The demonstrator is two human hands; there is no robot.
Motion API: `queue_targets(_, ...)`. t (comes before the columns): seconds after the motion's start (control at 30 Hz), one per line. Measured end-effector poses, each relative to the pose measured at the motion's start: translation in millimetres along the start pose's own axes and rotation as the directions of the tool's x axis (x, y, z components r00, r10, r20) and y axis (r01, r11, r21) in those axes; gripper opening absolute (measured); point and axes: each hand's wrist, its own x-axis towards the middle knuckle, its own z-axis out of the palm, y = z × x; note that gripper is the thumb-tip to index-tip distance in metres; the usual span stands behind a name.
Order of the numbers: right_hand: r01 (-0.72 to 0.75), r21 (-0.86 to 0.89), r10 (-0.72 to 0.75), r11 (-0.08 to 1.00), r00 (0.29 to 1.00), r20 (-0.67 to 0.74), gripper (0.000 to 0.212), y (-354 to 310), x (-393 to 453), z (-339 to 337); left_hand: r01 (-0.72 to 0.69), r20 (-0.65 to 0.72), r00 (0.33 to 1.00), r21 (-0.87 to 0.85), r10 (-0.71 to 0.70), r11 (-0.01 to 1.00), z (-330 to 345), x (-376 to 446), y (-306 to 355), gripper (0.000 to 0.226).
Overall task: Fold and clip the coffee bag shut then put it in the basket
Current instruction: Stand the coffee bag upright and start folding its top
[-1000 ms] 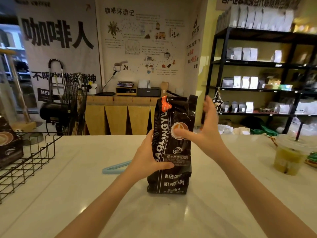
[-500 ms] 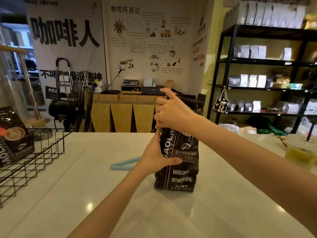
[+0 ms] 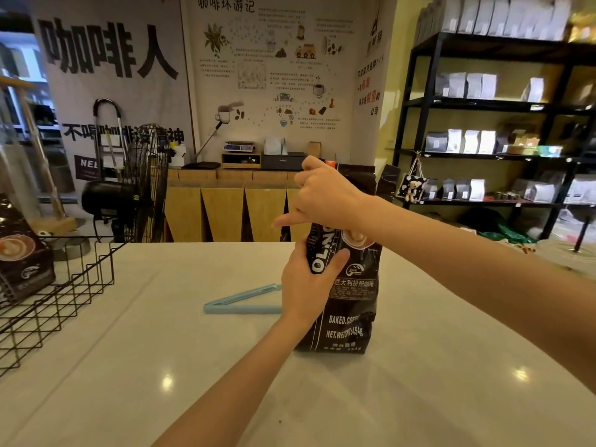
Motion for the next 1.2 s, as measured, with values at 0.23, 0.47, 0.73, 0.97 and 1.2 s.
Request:
queue_targets(0.23, -0.063, 0.018, 0.061, 0.998, 0.991, 0.121, 0.066, 5.5, 6.8, -12.9, -0.041, -0.011, 0.999, -0.016, 0.041, 0.999, -3.2, -5.2, 2.5, 0.040)
queue_targets(0.47, -0.156, -0.079, 0.161, 0.985, 0.986, 0.050, 0.048, 8.8, 7.1, -6.4, -0.051, -0.002, 0.999, -0.102, 0.051, 0.993, -2.6, -10.7, 1.7, 0.015)
queue_targets(0.73, -0.186, -0.073, 0.187, 0.980, 0.982, 0.003, 0.067, 1.3, 5.2, -6.9, -0.048, -0.011, 0.999, -0.114, 0.047, 0.992, -5.1, -12.7, -0.6, 0.011)
queue_targets(0.97, -0.239, -0.215, 0.236, 0.947, 0.971, -0.043, 0.065, -6.0, 8.1, -11.5, 0.058, 0.126, 0.991, -0.152, -0.039, 0.987, -19.8, 1.7, 16.3, 0.011)
queue_targets(1.2, -0.262, -0.199, 0.261, 0.944, 0.965, -0.033, 0.065, -14.6, 9.9, -21.6, -0.067, -0.100, 0.993, -0.040, 0.062, 0.997, -10.9, 7.5, 23.3, 0.023)
